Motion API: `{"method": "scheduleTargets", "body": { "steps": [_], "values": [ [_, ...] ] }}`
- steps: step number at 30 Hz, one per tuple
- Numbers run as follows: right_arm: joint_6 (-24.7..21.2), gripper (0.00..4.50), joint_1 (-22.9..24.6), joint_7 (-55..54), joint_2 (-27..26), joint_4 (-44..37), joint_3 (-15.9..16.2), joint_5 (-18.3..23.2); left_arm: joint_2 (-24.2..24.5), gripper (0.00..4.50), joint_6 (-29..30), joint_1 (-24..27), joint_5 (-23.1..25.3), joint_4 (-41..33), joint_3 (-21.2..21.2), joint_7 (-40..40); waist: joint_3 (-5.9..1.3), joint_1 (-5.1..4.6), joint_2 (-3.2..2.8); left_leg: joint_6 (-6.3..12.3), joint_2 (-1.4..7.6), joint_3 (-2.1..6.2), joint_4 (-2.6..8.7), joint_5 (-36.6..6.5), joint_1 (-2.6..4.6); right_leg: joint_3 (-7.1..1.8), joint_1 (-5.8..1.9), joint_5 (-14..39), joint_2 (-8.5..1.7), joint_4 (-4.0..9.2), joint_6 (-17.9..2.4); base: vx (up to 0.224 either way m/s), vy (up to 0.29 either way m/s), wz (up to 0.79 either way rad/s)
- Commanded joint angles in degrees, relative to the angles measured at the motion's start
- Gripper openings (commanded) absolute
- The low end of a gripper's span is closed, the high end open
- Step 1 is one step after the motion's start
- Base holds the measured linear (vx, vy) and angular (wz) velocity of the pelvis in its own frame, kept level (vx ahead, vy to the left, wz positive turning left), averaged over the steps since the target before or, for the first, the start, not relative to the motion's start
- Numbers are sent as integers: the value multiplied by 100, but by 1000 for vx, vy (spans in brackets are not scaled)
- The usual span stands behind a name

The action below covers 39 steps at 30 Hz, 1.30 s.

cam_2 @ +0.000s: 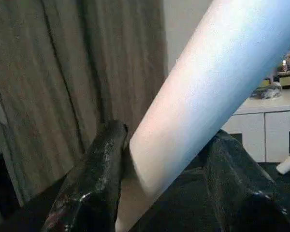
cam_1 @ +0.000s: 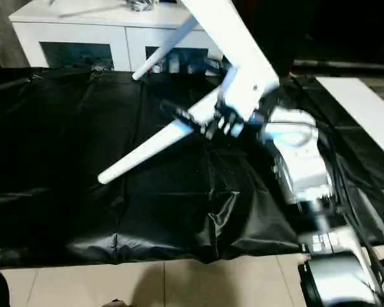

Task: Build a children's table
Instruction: Flip table

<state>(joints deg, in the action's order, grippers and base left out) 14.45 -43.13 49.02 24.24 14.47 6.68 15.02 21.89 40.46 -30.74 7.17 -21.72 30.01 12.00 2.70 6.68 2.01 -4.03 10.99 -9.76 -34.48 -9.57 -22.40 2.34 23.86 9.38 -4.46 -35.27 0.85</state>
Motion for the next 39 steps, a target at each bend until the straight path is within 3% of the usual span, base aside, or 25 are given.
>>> {"method": "scheduleTargets", "body": {
  "steps": [1,3,7,12,15,16,19,20,24,27,30,32,33,35,36,39],
  "values": [
    [69,450,-97,113,57,300,-130,-82,-226,217,242,170,-278,165,139,-64,-342,-7,59,145,149,31,411,-1741,135,-145,-163,1900,-251,433,-885,0,0,0],
    [139,450,-222,168,57,438,-130,-100,-295,216,245,221,-303,151,148,-105,-341,-9,44,87,152,47,425,-1882,138,-135,-162,1958,-253,439,-877,0,0,0],
    [370,450,-622,374,27,869,-96,-130,-447,210,161,396,-363,93,87,-207,-338,-32,88,30,153,63,435,-2107,130,-125,-165,2066,-259,446,-846,0,0,0],
    [589,450,-1009,594,-106,1372,2,-174,-663,199,94,616,-416,17,-44,-272,-317,-21,132,-59,166,77,442,-2536,188,-122,-85,2392,-253,510,-730,0,0,0],
    [613,450,-1028,698,-181,1454,60,-175,-739,192,49,732,-435,-63,-111,-294,-343,-24,143,-105,176,94,457,-2498,166,-116,-106,2076,-240,482,-769,0,0,0],
    [620,450,-1026,706,-195,1465,70,-183,-748,188,34,748,-438,-76,-125,-289,-380,-6,177,-88,187,90,447,-2269,154,-120,-128,1655,-242,439,-847,0,0,0],
    [679,450,-1012,737,-280,1550,120,-220,-767,179,-179,851,-494,-111,-246,-213,-357,-6,158,-71,199,85,455,-2143,123,-111,-131,1353,-234,406,-959,0,0,0],
    [715,450,-1006,758,-319,1599,129,-222,-768,176,-337,898,-527,-110,-304,-156,-363,17,178,-93,204,82,444,-2203,144,-104,-122,1395,-236,407,-950,0,0,0],
    [713,450,-798,763,-433,1521,168,-216,-777,166,-814,1116,-633,-98,-536,85,-375,80,185,-110,217,78,442,-2018,145,-108,-142,1082,-239,374,-951,0,0,0],
    [532,450,-490,659,-497,1178,147,-172,-726,162,-1053,1286,-712,8,-664,306,-394,159,172,-102,220,57,425,-1616,151,-109,-172,518,-228,314,-1017,0,0,0],
    [421,450,-237,566,-537,913,161,-147,-681,161,-1161,1392,-739,93,-733,399,-393,182,183,-101,215,47,430,-1482,141,-108,-196,378,-225,295,-1003,0,0,0],
    [156,450,212,304,-685,520,152,-43,-619,160,-1309,1494,-739,247,-810,513,-355,171,169,-178,211,48,469,-1777,146,-120,-188,770,-232,354,-914,0,0,0],
    [156,450,212,304,-685,520,152,-43,-619,160,-1309,1494,-739,247,-810,513,-355,171,169,-178,211,48,469,-1777,146,-120,-188,770,-232,354,-914,0,0,0],
    [-288,450,943,-49,-968,61,189,150,-573,158,-1484,1606,-748,464,-868,596,-335,153,124,-293,216,65,507,-2224,187,-134,-151,1249,-245,409,-767,0,0,0],
    [-322,450,1068,-105,-1006,34,213,130,-580,158,-1487,1617,-749,501,-862,586,-336,128,145,-312,213,76,518,-2290,181,-137,-159,1320,-243,421,-740,0,0,0],
    [-422,450,1532,-275,-1127,-91,317,28,-571,156,-1551,1682,-765,649,-876,560,-328,80,102,-433,219,100,540,-2640,177,-129,-145,1579,-252,457,-722,0,0,0]
  ]
}}
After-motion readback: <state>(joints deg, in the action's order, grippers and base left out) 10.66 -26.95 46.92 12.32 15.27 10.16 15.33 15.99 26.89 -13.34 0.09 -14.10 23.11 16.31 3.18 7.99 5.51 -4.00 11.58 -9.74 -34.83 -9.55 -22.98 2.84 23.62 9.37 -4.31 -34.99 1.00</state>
